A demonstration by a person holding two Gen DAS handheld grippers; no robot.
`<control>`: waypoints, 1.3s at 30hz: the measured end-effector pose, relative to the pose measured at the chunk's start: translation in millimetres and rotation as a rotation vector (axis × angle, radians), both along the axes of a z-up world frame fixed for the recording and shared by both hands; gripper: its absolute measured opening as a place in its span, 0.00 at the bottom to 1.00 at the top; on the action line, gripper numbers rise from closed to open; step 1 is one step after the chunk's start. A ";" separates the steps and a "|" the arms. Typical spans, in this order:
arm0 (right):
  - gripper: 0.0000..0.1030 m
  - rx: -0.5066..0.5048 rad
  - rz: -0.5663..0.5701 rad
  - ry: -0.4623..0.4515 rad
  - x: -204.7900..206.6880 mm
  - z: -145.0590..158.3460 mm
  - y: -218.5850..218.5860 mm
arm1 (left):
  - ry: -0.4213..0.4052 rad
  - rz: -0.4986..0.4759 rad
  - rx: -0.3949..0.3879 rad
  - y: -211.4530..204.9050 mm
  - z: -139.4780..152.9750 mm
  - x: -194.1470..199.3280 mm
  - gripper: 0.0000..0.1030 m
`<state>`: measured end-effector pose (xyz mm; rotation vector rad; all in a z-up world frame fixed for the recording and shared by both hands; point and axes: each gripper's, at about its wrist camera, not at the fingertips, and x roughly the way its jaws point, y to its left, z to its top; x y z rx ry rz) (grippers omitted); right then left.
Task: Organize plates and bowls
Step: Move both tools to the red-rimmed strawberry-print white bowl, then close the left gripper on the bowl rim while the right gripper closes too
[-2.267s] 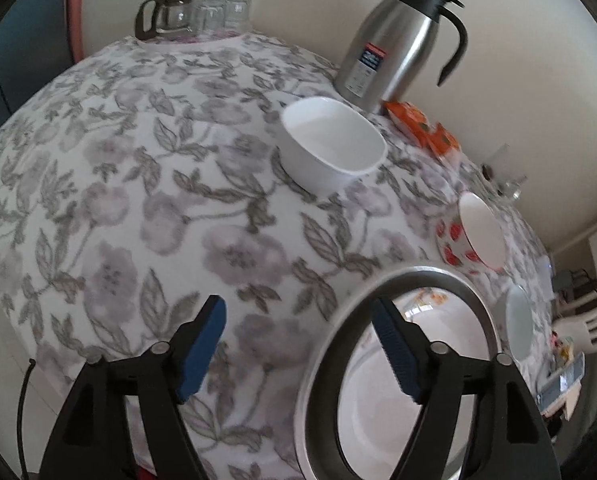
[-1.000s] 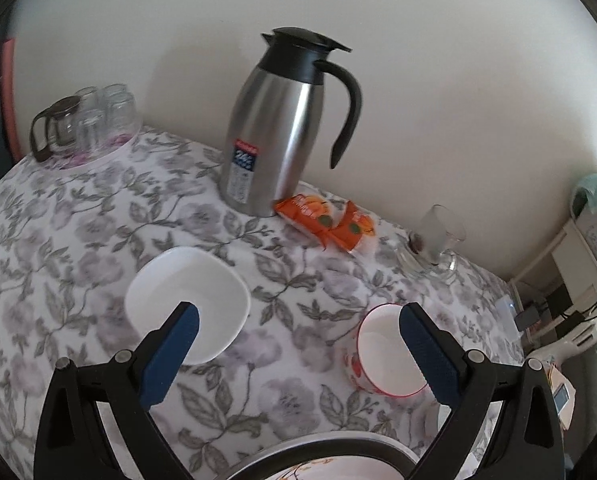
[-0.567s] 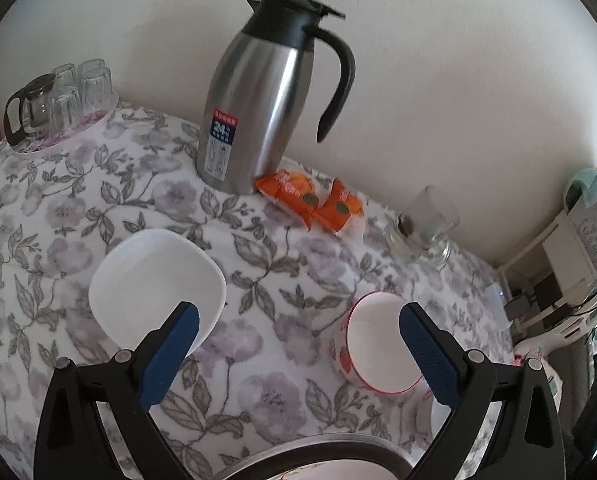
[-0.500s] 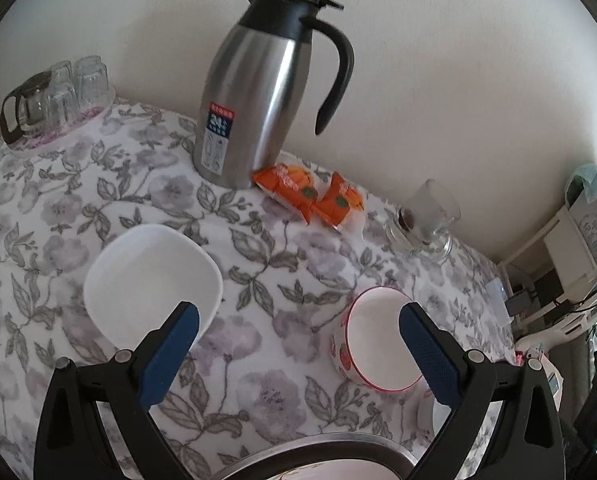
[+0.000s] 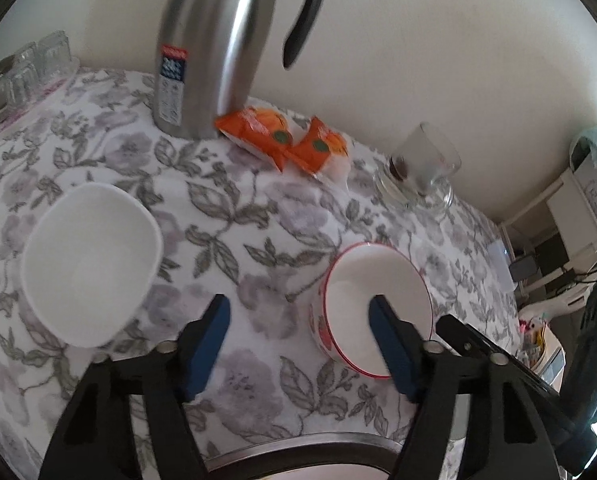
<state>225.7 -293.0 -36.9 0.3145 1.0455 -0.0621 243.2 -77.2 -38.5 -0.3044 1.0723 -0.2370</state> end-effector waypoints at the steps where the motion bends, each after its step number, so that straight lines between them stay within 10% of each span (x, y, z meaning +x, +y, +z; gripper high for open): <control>1: 0.36 0.001 -0.004 0.010 2.0 -3.4 -1.3 | 0.009 -0.009 -0.004 -3.6 -2.7 0.5 0.61; 16: 0.08 -0.034 0.060 0.050 16.6 -23.4 9.7 | 0.070 -0.067 0.006 -31.4 -25.3 9.6 0.17; 39: 0.08 -0.069 0.063 0.073 19.8 -26.9 13.6 | 0.063 -0.086 0.017 -38.3 -35.3 14.4 0.13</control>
